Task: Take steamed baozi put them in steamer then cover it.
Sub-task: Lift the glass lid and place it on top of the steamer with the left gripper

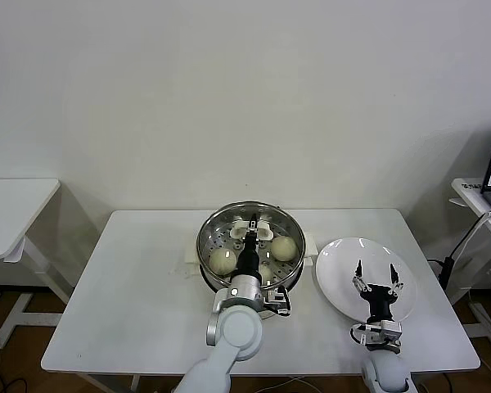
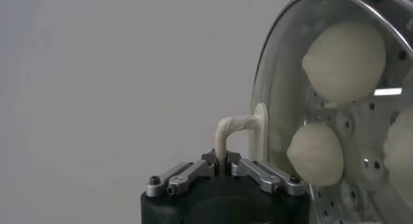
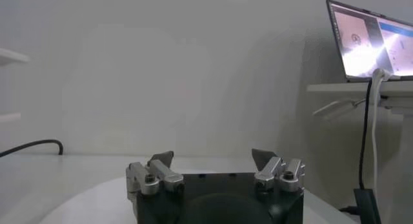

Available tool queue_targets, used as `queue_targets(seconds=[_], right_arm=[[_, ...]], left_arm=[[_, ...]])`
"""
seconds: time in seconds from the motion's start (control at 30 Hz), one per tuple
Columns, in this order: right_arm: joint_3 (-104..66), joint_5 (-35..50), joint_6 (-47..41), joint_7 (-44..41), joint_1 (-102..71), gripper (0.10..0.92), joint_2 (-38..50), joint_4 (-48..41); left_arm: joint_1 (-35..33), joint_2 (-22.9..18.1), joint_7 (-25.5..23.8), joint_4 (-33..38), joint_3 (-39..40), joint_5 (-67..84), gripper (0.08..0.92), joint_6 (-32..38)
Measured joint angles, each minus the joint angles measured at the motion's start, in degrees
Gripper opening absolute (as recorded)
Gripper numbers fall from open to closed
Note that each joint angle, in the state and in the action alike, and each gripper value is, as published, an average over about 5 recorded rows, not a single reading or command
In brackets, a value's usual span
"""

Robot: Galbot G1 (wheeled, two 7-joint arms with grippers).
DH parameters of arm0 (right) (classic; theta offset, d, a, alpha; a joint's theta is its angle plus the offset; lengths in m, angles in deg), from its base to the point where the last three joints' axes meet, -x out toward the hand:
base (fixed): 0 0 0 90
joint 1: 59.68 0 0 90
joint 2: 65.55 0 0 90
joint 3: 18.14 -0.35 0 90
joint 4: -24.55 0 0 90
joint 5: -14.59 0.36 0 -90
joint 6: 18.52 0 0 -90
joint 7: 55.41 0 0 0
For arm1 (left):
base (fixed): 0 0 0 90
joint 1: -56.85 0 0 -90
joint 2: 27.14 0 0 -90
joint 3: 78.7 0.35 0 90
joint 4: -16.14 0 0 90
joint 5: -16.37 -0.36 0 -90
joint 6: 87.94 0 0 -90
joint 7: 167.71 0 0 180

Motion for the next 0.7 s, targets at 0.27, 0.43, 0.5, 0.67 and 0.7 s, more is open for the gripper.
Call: queue_targets(seconds=[0.27, 0.43, 0.5, 0.67, 0.7], right_arm=[[-0.18, -0.17, 0.18, -0.02, 0.19, 0.823, 0.07, -0.4], [-0.2, -0.33, 0.25, -0.02, 0.4, 0.823, 0.08, -0.49], [-0.2, -0.4, 0.3, -0.02, 0.47, 0.823, 0.04, -0.58], [-0.18, -0.54, 0.55, -0.02, 0.51, 0.823, -0.16, -0.91], [-0.18, -0.57, 0.59, -0.02, 0.54, 0.823, -0.18, -0.97]], left_arm=[[-0.07, -0.15, 0.26, -0.19, 0.16, -0.59, 0.188, 0.32], [-0.17, -0.13, -0.07, -0.19, 0.25, -0.7, 0.188, 0.28], [-0.15, -0.13, -0.3, -0.22, 0.19, -0.63, 0.188, 0.27], [0.18, -0.2, -0.72, -0.72, -0.1, 0.11, 0.188, 0.26], [0.26, -0.2, -0.76, -0.83, -0.13, 0.33, 0.188, 0.26]])
